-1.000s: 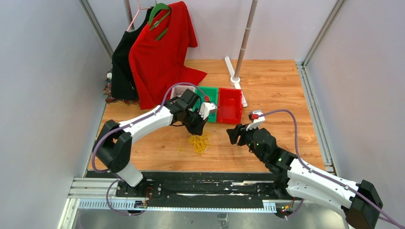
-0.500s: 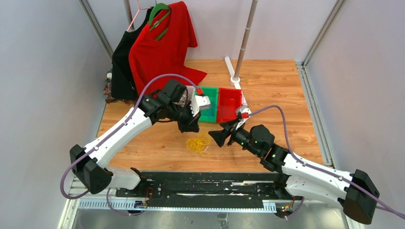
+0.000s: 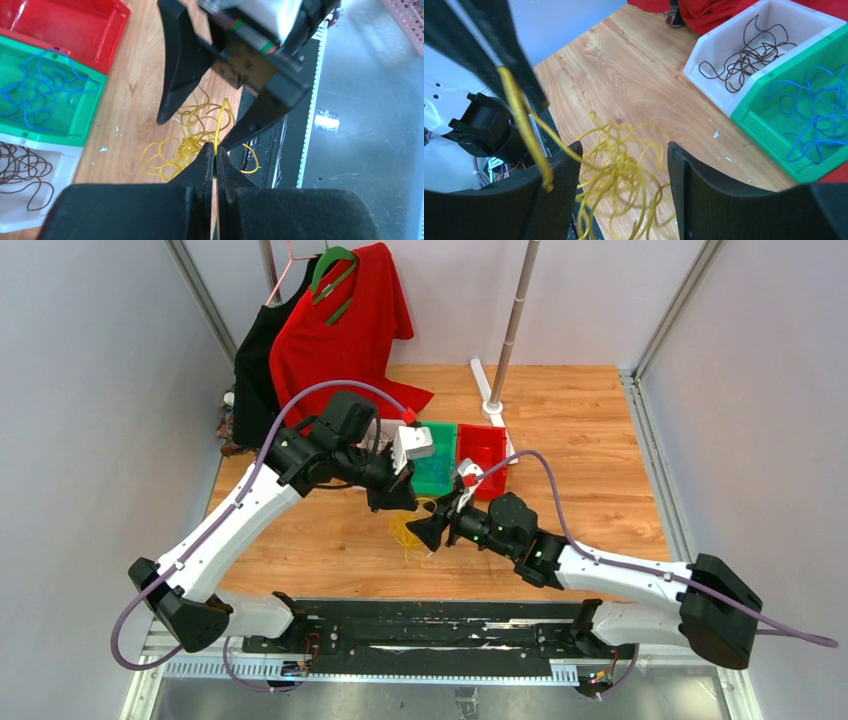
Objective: Untangle the cables
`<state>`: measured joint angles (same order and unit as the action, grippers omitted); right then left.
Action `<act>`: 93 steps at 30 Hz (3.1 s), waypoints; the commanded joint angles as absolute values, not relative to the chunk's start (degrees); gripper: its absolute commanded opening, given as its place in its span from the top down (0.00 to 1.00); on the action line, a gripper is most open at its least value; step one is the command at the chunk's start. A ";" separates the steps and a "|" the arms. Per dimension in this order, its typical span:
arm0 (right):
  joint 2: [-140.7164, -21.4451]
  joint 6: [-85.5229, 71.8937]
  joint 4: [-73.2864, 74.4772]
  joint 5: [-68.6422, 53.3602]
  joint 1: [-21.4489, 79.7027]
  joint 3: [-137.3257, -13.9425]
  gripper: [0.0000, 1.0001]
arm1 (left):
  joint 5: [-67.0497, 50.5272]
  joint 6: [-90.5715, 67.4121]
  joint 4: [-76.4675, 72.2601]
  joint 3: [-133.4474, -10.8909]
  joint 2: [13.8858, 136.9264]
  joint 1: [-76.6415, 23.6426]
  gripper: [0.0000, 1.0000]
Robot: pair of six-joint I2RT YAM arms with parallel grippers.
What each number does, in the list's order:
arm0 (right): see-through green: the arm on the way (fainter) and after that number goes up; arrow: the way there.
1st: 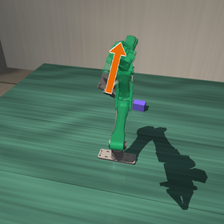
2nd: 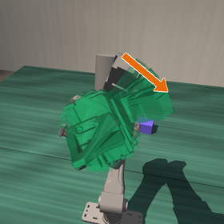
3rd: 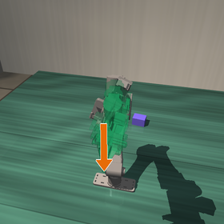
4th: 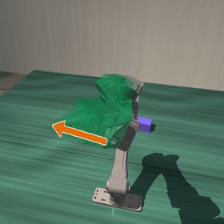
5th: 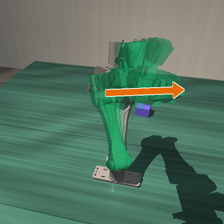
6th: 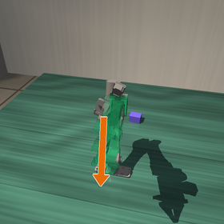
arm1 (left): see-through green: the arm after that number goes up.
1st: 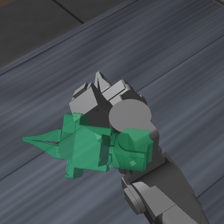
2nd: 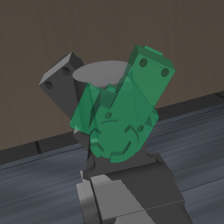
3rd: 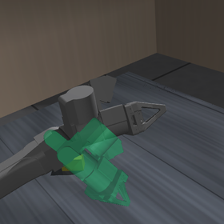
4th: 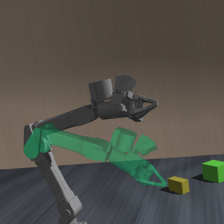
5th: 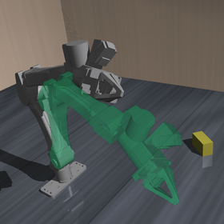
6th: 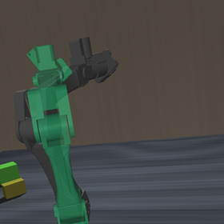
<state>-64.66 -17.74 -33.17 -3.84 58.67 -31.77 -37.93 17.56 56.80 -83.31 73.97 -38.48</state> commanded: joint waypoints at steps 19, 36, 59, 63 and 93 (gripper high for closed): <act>-76.03 -30.98 -46.27 2.98 59.68 -23.25 0.62 | -37.39 16.75 62.05 -118.65 77.46 -38.67 1.00; -80.16 -37.57 -41.67 7.65 59.85 -21.84 0.75 | -16.27 28.09 46.75 -140.57 78.55 -38.70 1.00; -69.15 -39.98 -28.22 14.00 59.94 -21.01 0.52 | 4.33 37.37 -1.51 -131.37 74.62 -38.76 0.99; -61.48 -35.74 -26.71 14.64 59.94 -21.52 0.49 | -3.28 29.23 12.43 -123.79 69.25 -38.71 0.99; -85.12 -29.75 -32.31 7.44 61.35 -36.37 0.59 | -3.56 44.55 46.25 -54.60 36.31 -38.67 0.99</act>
